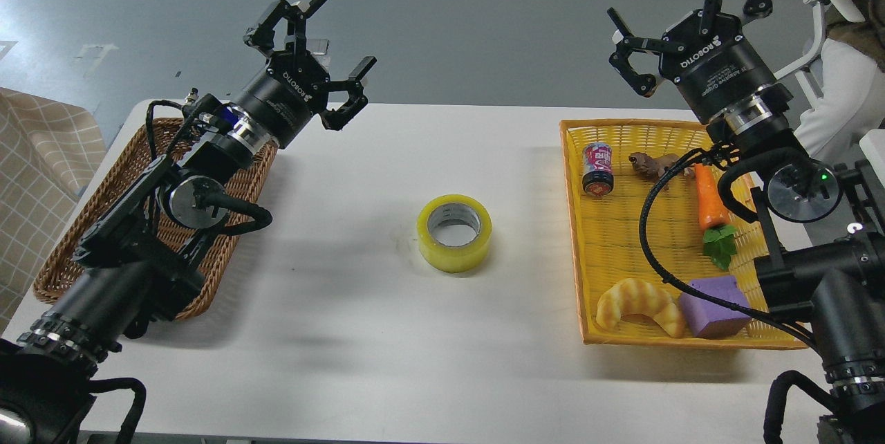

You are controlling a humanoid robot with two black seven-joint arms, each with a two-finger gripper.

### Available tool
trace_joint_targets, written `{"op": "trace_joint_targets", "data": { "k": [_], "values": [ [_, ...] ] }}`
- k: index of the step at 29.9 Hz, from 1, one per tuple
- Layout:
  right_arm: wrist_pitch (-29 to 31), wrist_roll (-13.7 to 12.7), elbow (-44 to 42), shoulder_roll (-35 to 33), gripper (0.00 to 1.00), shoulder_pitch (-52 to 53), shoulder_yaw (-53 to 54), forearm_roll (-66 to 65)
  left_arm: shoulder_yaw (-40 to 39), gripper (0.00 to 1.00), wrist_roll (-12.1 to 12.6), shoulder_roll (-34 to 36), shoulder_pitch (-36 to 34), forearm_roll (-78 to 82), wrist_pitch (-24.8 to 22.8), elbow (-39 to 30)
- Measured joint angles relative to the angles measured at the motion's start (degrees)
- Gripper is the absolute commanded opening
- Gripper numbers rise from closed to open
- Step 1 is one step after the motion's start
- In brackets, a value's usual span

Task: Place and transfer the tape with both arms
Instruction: 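Withdraw the right gripper up and back from the tape, then reach the left gripper to the tape roll and grasp its rim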

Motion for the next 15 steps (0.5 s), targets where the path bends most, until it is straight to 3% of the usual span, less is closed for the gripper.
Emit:
{"op": "trace_joint_targets", "data": {
  "k": [5,15],
  "values": [
    [0.0,-0.7,0.6,0.0,1.0,-0.9,-0.5,0.0,0.5,0.98,-0.2,1.5,-0.4,3.6,0.0,0.0],
    [0.0,-0.9,2.5,-2.5,1.0,-4.8,-1.9,0.0,1.0,0.98,-0.2,3.0,-2.4,35.9,1.9,-4.6]
  ]
}}
